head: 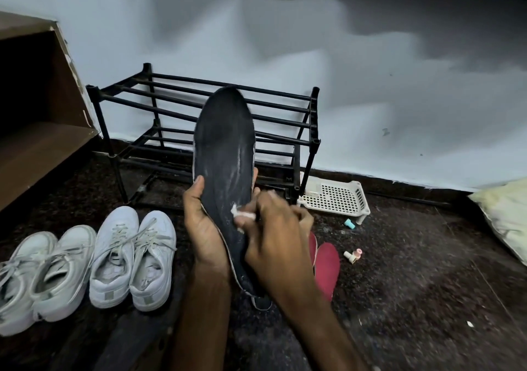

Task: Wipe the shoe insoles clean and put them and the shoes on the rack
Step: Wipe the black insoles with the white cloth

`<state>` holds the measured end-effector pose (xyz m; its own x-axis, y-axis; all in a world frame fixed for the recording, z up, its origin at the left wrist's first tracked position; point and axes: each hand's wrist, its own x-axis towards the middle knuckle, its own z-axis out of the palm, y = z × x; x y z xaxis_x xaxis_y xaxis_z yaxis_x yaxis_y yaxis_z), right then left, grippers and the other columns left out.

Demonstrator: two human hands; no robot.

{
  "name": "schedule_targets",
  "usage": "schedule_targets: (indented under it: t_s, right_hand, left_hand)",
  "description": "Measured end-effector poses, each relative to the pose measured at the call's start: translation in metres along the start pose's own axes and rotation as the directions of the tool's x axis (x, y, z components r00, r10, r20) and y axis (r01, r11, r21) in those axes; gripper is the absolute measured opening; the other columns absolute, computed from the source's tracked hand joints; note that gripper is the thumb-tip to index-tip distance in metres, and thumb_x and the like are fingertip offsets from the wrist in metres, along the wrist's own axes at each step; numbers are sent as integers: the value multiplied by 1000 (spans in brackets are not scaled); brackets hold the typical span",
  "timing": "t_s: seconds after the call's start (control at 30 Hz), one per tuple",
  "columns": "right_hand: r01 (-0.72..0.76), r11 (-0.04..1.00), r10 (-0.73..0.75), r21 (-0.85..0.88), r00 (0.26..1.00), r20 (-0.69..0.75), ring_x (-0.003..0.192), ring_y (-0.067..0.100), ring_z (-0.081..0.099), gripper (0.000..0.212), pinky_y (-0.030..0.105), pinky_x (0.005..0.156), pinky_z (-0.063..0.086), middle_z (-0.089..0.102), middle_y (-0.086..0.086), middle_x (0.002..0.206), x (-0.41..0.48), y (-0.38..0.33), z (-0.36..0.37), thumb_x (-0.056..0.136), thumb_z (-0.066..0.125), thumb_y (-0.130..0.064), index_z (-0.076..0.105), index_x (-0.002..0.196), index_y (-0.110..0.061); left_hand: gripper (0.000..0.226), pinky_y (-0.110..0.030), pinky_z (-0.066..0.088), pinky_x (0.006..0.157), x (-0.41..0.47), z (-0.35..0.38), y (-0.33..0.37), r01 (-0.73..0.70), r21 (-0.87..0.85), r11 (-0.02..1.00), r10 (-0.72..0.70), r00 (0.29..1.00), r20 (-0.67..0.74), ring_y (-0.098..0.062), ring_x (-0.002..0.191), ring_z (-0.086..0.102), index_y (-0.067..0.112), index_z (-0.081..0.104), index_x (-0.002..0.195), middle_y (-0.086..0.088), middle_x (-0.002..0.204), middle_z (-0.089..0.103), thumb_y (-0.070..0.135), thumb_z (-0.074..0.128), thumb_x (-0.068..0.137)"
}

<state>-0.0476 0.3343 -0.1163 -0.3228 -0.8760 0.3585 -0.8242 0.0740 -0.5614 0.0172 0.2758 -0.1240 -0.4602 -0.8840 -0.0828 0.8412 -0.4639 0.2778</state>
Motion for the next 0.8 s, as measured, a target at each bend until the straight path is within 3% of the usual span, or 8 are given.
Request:
schedule_targets:
  t_s: [0.1,0.17,0.27,0.4,0.47,0.6,0.7,0.8]
  right_hand:
    - [43,995,-47,-86,998,-50,96,9,55,14,42,97,30,56,-15,94,0,6,2,86,63,-25,51,90,-32]
    - [24,991,-38,-130,994,-105,95,10,56,15,43,97,30,56,-14,94,24,7,-1,87,64,-25,50,90,-31]
    - [-19,997,10,-78,994,-105,98,9,56,15,45,99,29,59,-13,96,44,3,-5,89,63,-28,49,88,-32]
    - [14,1000,-13,23,999,-37,95,6,54,15,43,97,30,58,-15,92,7,0,1,88,62,-26,49,86,-32]
    - [59,998,-59,5,997,-44,96,4,53,9,41,96,28,57,-17,91,-11,3,3,86,61,-29,52,87,-31]
    - [62,994,-77,-95,983,-167,96,11,55,13,50,99,30,58,-14,94,25,3,-1,84,63,-23,53,89,-30]
    - [-10,995,-11,-97,979,-205,100,10,56,6,52,101,28,61,-13,97,69,-1,-8,89,63,-31,57,92,-30]
    - [-47,996,32,-77,982,-187,100,9,55,7,49,102,27,60,-13,97,68,-4,-8,90,63,-30,57,93,-30]
  left_hand:
    - [64,-18,53,54,-4,2,-8,-7,-19,1000,7,1000,5,-19,84,66,-2,55,130,-21,124,60,49,38,95]
    - [56,-20,54,70,-6,3,-15,10,-36,999,-9,1000,26,-13,77,64,2,59,121,-13,108,63,47,39,95]
    - [51,-26,48,90,-7,6,-16,27,-53,998,-25,999,47,-13,87,60,6,55,121,-7,99,58,48,42,94]
    - [57,-18,55,65,0,0,-6,-26,2,1000,26,998,-53,-17,80,65,1,63,117,-15,116,61,49,42,94]
    - [62,-22,57,75,-2,0,-5,17,78,997,-11,997,-82,-24,103,66,0,63,121,-15,123,63,51,42,92]
    - [35,-20,57,68,-13,10,-19,110,35,993,-111,993,32,-12,78,70,5,69,99,-7,92,70,31,50,86]
    - [40,-31,55,84,-19,8,-27,197,111,974,-204,977,55,-20,92,69,13,75,101,-8,100,72,38,46,88]
    - [42,-34,50,85,-17,7,-22,181,97,979,-184,983,22,-21,92,69,14,74,104,-9,100,72,41,45,90]
